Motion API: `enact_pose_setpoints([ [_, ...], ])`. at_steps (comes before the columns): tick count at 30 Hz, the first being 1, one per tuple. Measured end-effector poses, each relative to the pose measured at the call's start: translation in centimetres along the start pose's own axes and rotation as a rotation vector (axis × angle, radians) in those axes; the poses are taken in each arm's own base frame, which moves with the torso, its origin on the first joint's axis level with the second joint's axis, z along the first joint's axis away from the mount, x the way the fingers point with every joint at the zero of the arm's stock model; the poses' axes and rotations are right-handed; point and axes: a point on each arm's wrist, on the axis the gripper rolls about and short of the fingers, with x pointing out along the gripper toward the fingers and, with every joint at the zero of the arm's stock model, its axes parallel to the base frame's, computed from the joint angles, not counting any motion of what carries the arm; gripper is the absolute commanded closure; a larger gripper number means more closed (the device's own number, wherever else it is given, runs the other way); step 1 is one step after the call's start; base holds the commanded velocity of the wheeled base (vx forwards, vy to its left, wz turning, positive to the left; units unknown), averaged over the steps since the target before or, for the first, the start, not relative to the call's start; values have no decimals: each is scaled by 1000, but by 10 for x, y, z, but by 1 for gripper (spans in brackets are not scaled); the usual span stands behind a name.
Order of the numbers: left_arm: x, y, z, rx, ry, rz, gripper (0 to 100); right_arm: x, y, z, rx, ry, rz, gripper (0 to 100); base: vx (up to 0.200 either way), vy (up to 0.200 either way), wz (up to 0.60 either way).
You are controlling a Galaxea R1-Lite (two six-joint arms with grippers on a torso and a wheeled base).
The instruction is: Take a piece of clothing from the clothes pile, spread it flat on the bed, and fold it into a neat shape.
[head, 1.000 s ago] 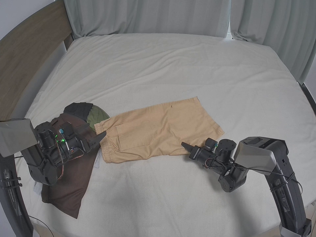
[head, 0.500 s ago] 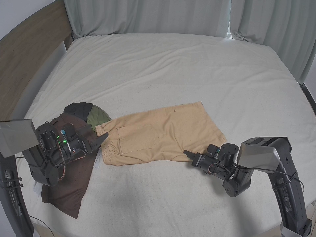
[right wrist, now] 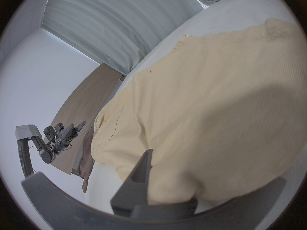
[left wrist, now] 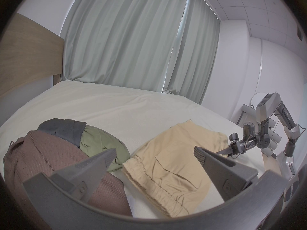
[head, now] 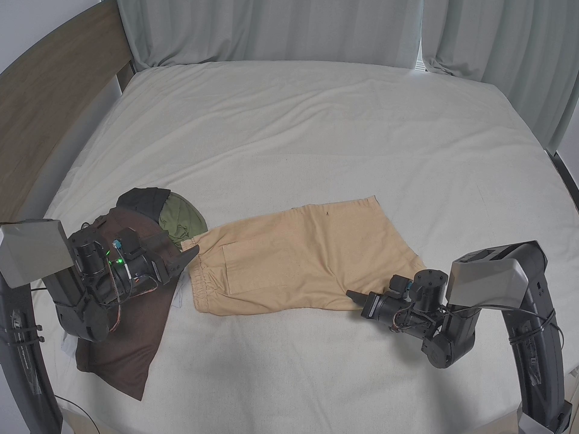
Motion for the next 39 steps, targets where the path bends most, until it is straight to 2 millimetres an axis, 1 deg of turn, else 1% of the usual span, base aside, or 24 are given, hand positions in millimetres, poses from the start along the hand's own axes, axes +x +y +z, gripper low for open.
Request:
enact_pose_setpoints([
  [7, 2, 0, -5, -6, 11, -4, 0, -26, 5, -8, 26, 50, -63, 100, 0, 0, 0],
  [11, 2, -1, -6, -7, 13, -5, 0, -45, 9, -11, 41, 84, -102, 100, 0, 0, 0],
  [20, 2, -1, -8, -11, 20, -6, 0, -83, 20, -16, 4, 133, -184, 100, 0, 0, 0],
  [24, 2, -1, -8, -12, 21, -6, 0, -96, 24, -18, 3, 156, -199, 100, 0, 0, 0],
  [27, 2, -1, -8, -11, 20, -5, 0, -102, 28, -21, 2, 174, -203, 100, 0, 0, 0],
  [36, 2, -1, -9, -22, 22, -12, 0, -101, 31, -23, -5, 184, -191, 100, 0, 0, 0],
  [37, 2, -1, -9, -22, 23, -18, 0, -101, 31, -23, -5, 185, -192, 0, 0, 0, 0],
  [39, 2, -2, -9, -23, 25, -38, 0, -100, 30, -23, -5, 183, -191, 0, 0, 0, 0],
])
